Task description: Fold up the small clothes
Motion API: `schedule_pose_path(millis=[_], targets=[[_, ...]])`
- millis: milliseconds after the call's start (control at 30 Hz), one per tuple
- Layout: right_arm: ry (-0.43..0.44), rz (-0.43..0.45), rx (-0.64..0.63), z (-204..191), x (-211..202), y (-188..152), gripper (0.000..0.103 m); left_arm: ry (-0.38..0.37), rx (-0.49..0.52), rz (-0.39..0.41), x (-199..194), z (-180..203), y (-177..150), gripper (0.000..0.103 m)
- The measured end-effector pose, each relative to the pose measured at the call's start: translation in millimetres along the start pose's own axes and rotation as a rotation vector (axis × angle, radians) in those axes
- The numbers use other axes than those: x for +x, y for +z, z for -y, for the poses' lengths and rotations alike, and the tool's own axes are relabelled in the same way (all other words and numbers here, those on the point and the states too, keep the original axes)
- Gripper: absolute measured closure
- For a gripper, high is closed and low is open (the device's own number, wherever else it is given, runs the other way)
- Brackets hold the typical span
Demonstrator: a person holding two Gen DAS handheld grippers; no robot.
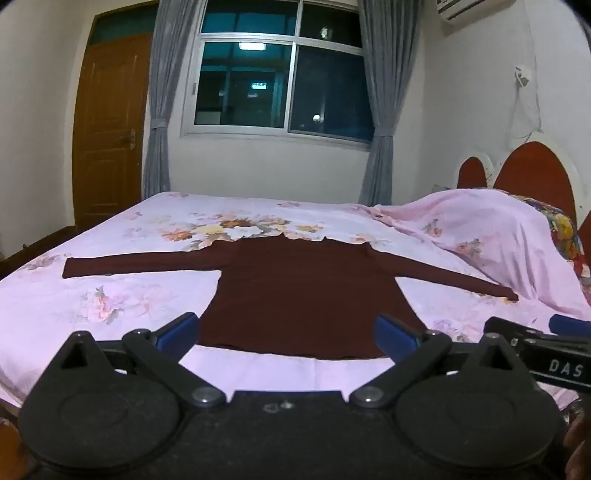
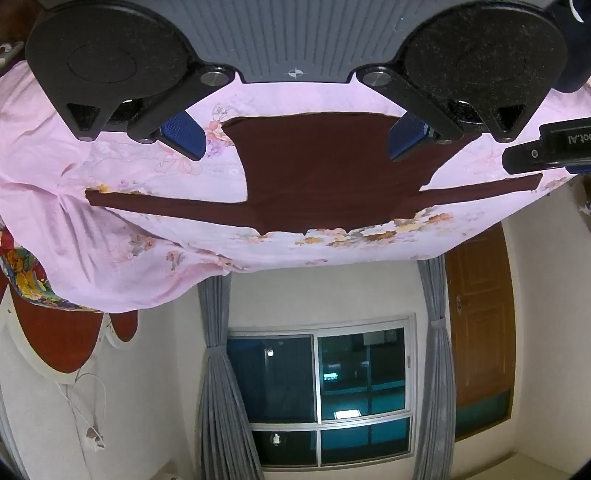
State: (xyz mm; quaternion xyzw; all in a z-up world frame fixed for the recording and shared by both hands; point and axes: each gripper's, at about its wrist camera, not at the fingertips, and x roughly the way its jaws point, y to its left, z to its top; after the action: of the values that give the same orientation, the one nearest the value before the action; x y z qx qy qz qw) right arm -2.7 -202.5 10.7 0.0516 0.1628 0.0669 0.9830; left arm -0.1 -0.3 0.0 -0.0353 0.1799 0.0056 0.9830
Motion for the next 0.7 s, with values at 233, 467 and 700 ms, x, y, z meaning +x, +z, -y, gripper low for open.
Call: schedule_pose_path(millis=[233, 467, 700], targets=[[-0.001, 0.001, -0.003, -1, -1, -2, 0.000, -0.009, -0.015, -0.019, 3, -2, -2, 0.002], [0.001, 0.002, -0.002, -4, -5, -3, 0.000, -0.003, -0.004, -0.022, 11, -2, -6, 0.002], [0.001, 0.000, -0.002, -7, -6, -3, 0.000, -0.008, -0.014, -0.027, 13, -5, -6, 0.002]])
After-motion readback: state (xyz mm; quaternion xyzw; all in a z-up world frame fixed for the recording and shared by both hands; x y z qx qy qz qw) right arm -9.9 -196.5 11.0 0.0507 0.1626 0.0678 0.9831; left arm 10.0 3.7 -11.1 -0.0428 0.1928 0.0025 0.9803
